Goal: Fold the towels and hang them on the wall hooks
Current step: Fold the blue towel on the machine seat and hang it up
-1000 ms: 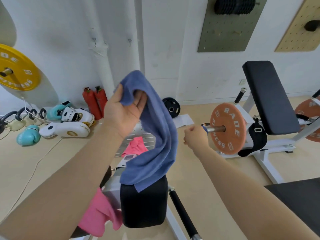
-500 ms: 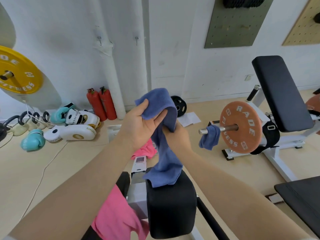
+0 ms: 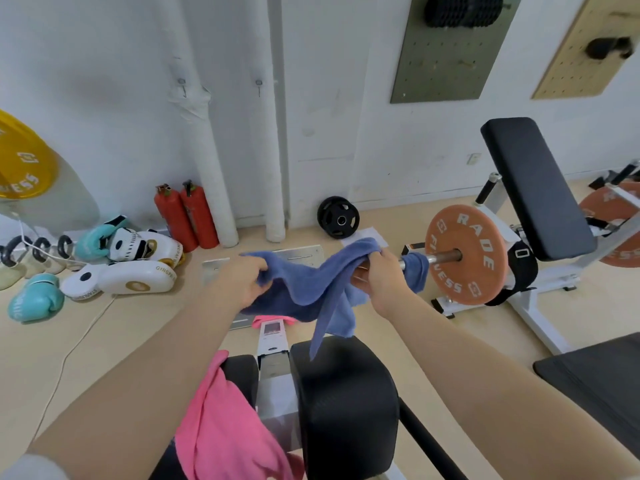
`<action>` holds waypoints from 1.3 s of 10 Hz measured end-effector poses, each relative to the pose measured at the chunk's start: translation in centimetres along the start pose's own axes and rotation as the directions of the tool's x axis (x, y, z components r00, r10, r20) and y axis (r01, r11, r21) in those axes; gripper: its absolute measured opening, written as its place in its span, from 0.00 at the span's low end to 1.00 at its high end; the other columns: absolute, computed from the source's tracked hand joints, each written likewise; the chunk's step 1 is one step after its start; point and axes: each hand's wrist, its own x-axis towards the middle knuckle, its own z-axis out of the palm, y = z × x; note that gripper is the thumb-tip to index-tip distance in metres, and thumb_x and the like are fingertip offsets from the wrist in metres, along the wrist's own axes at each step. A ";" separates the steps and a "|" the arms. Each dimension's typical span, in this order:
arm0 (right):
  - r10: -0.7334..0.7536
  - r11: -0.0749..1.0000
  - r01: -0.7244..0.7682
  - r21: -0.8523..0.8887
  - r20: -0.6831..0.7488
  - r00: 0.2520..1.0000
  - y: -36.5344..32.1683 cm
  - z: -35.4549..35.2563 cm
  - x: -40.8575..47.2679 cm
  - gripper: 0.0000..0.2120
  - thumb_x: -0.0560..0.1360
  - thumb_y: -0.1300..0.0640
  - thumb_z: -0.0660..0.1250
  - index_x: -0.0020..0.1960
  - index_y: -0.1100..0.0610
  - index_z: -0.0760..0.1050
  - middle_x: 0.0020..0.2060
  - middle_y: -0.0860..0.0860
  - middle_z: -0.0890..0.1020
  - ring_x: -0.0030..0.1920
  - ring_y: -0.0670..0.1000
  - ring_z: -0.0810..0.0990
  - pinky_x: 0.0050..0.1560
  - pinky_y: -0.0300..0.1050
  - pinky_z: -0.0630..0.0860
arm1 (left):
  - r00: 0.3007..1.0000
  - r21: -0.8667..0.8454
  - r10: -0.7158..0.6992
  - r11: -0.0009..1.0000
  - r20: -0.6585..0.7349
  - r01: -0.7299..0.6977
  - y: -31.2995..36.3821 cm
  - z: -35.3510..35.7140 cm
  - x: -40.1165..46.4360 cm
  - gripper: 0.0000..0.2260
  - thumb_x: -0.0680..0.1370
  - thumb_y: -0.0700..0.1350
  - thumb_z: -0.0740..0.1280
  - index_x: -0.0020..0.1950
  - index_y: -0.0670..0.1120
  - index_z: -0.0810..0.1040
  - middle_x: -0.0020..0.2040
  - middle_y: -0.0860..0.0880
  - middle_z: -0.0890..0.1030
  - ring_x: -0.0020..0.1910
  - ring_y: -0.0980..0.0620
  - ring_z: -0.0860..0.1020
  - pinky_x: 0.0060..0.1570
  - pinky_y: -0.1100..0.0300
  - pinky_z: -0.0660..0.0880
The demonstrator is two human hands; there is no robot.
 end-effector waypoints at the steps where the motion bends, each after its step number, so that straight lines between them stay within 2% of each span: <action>1: 0.046 0.975 -0.051 0.214 0.028 0.999 -0.8 0.5 0.3 0.13 0.81 0.60 0.51 0.40 0.58 0.68 0.35 0.55 0.71 0.37 0.51 0.71 0.49 0.45 0.74 | 0.999 0.273 0.040 0.961 0.028 -0.047 -2.5 0.6 0.5 0.09 0.75 0.33 0.64 0.39 0.43 0.69 0.45 0.42 0.74 0.35 0.51 0.74 0.39 0.59 0.76; 2: 0.055 0.928 -0.072 0.366 0.057 0.997 -1.2 0.0 0.8 0.14 0.80 0.58 0.52 0.37 0.56 0.66 0.30 0.51 0.71 0.29 0.47 0.70 0.29 0.36 0.69 | 0.958 0.315 0.281 0.915 -0.050 -0.252 -2.8 1.7 0.1 0.10 0.75 0.36 0.64 0.56 0.39 0.70 0.45 0.43 0.74 0.44 0.43 0.78 0.46 0.50 0.79; 3: 0.048 0.858 -0.095 0.504 0.106 0.993 -1.9 -0.9 0.2 0.15 0.80 0.56 0.55 0.35 0.55 0.68 0.19 0.48 0.73 0.18 0.45 0.69 0.20 0.34 0.66 | 0.851 0.321 0.515 0.793 0.103 -0.518 -2.6 4.1 -3.1 0.13 0.78 0.32 0.55 0.59 0.44 0.71 0.40 0.48 0.74 0.39 0.51 0.76 0.42 0.57 0.76; 4: 0.019 0.811 -0.104 0.576 0.151 0.988 -2.4 -1.7 -0.4 0.15 0.79 0.58 0.54 0.35 0.56 0.69 0.21 0.48 0.73 0.20 0.46 0.67 0.23 0.35 0.66 | 0.791 0.060 0.501 0.831 0.351 -0.553 -3.0 6.4 -6.9 0.17 0.79 0.31 0.54 0.44 0.44 0.80 0.37 0.53 0.82 0.38 0.59 0.80 0.45 0.66 0.76; 5: -0.037 0.784 -0.085 0.615 0.182 0.983 -3.0 -2.4 -1.5 0.15 0.80 0.57 0.52 0.37 0.58 0.71 0.22 0.50 0.75 0.20 0.46 0.70 0.25 0.35 0.71 | 0.724 0.072 0.478 0.809 0.498 -0.584 -3.7 7.7 -8.6 0.09 0.77 0.42 0.61 0.42 0.48 0.80 0.40 0.53 0.81 0.42 0.60 0.78 0.49 0.65 0.73; 6: -0.078 0.762 -0.101 0.640 0.246 0.966 -3.3 -3.2 -2.5 0.17 0.81 0.54 0.51 0.40 0.59 0.73 0.24 0.51 0.78 0.22 0.47 0.76 0.28 0.37 0.77 | 0.662 0.277 0.545 0.625 0.515 -0.730 -5.0 9.1 -9.1 0.19 0.67 0.48 0.73 0.53 0.57 0.71 0.52 0.54 0.76 0.52 0.64 0.75 0.50 0.70 0.72; 7: -0.127 0.751 -0.114 0.651 0.311 0.942 -3.2 -4.7 -3.4 0.18 0.81 0.53 0.50 0.41 0.59 0.74 0.28 0.52 0.80 0.26 0.48 0.79 0.34 0.39 0.80 | 0.690 0.342 0.564 0.604 0.454 -0.719 -5.7 9.8 -8.6 0.31 0.64 0.47 0.77 0.62 0.55 0.67 0.57 0.56 0.71 0.56 0.64 0.71 0.55 0.71 0.70; 8: -0.158 0.726 -0.118 0.677 0.332 0.930 -3.6 -6.8 -4.0 0.18 0.81 0.53 0.50 0.41 0.59 0.74 0.30 0.52 0.79 0.27 0.49 0.80 0.36 0.39 0.79 | 0.729 0.510 0.532 0.522 0.431 -0.683 -6.7 9.4 -7.4 0.18 0.70 0.37 0.67 0.58 0.47 0.72 0.49 0.49 0.74 0.48 0.51 0.76 0.48 0.66 0.75; 9: -0.177 0.733 -0.045 0.679 0.254 0.951 -4.4 -9.0 -4.5 0.17 0.81 0.53 0.51 0.43 0.59 0.74 0.32 0.52 0.78 0.29 0.50 0.80 0.44 0.43 0.79 | 0.784 0.667 0.523 0.455 0.336 -0.590 -7.7 8.7 -7.4 0.09 0.74 0.34 0.59 0.44 0.45 0.75 0.36 0.49 0.74 0.39 0.46 0.73 0.32 0.68 0.64; 10: -0.200 0.737 0.056 0.673 0.138 0.970 -5.0 -11.3 -4.5 0.16 0.82 0.55 0.51 0.46 0.60 0.75 0.37 0.54 0.81 0.37 0.53 0.81 0.51 0.47 0.77 | 0.825 0.653 0.517 0.548 0.227 -0.523 -7.7 8.0 -8.0 0.10 0.78 0.38 0.59 0.38 0.45 0.74 0.35 0.46 0.75 0.37 0.48 0.72 0.32 0.64 0.65; 11: -0.168 0.893 0.069 0.445 0.186 0.968 -4.3 -12.8 -4.3 0.15 0.81 0.58 0.52 0.62 0.64 0.71 0.57 0.59 0.78 0.56 0.57 0.78 0.61 0.49 0.72 | 0.864 0.459 0.455 0.733 0.217 -0.502 -6.8 8.8 -10.1 0.10 0.79 0.40 0.59 0.40 0.46 0.78 0.37 0.47 0.76 0.31 0.55 0.73 0.30 0.65 0.68; 12: -0.312 0.906 0.367 -0.211 0.252 0.916 -2.6 -12.9 -5.0 0.19 0.77 0.66 0.58 0.68 0.61 0.67 0.66 0.59 0.72 0.65 0.57 0.72 0.70 0.52 0.66 | 0.856 0.351 0.432 0.784 0.285 -0.512 -6.1 10.6 -12.5 0.09 0.77 0.39 0.62 0.42 0.48 0.80 0.39 0.47 0.79 0.38 0.55 0.74 0.36 0.66 0.71; 13: -0.417 0.612 0.702 -0.364 0.606 0.678 -1.4 -12.4 -6.8 0.24 0.72 0.74 0.57 0.65 0.59 0.70 0.61 0.54 0.76 0.60 0.45 0.73 0.66 0.36 0.68 | 0.822 0.312 0.438 0.774 0.365 -0.551 -5.9 11.8 -14.0 0.11 0.76 0.36 0.64 0.40 0.49 0.82 0.41 0.45 0.82 0.43 0.53 0.78 0.49 0.60 0.75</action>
